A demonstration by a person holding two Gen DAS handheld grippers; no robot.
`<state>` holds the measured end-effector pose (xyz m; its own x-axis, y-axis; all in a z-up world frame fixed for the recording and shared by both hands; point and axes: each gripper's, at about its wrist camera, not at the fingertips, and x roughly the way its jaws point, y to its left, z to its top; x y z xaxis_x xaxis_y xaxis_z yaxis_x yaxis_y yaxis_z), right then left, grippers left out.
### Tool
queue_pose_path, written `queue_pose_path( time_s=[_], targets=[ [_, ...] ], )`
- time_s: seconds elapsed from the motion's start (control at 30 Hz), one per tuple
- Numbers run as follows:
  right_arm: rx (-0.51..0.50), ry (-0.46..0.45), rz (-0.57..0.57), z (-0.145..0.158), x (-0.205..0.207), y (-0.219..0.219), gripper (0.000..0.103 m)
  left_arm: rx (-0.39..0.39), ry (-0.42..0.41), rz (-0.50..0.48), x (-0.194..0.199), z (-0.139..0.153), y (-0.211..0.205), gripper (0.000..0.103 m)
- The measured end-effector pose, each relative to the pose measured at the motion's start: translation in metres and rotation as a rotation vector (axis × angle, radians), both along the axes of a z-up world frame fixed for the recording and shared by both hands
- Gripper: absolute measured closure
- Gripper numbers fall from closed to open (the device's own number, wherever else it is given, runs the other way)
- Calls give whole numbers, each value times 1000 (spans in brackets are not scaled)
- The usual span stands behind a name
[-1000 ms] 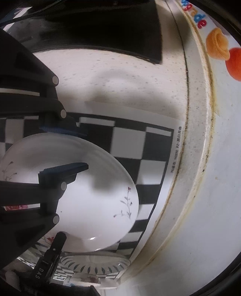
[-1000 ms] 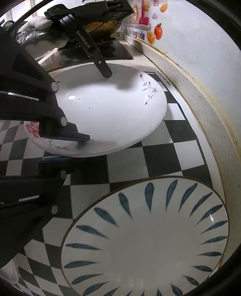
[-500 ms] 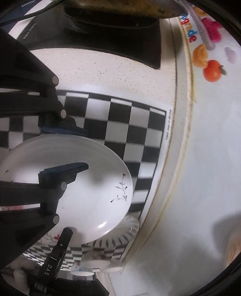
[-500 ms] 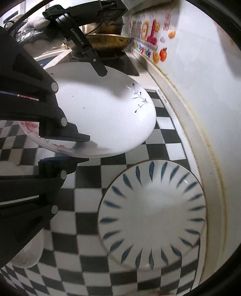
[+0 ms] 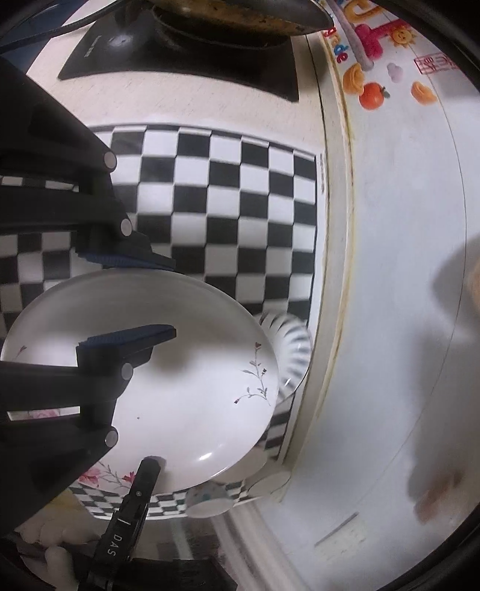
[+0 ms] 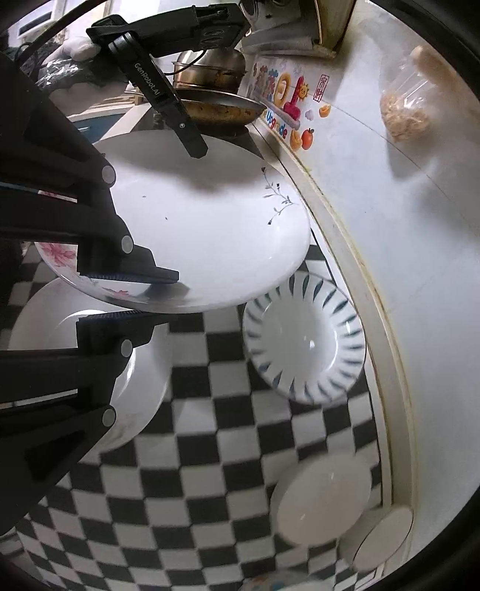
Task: Organize plates and bowls
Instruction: 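Lower the flower plate onto the plain white plate with both grippers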
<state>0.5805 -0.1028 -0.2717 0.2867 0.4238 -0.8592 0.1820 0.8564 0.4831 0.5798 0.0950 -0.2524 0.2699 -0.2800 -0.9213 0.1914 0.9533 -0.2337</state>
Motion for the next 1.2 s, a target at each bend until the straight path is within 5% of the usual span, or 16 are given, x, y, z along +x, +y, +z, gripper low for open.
queue_pose_path(
  time_s=[0.3, 0.57, 0.87, 1.2],
  targets=[
    [-2, 32, -16, -16, -60, -45, 88, 17, 57, -53, -37, -22, -41, 77],
    [-11, 107, 0, -59, -94, -62, 88, 89, 136, -92, -63, -72, -64, 77],
    [-30, 164, 33, -92, -106, -69, 88, 163, 209, -129, -80, -107, -79, 77],
    [-32, 191, 43, -107, -101, -70, 88, 297, 217, -175, -87, -111, -95, 77]
  ],
)
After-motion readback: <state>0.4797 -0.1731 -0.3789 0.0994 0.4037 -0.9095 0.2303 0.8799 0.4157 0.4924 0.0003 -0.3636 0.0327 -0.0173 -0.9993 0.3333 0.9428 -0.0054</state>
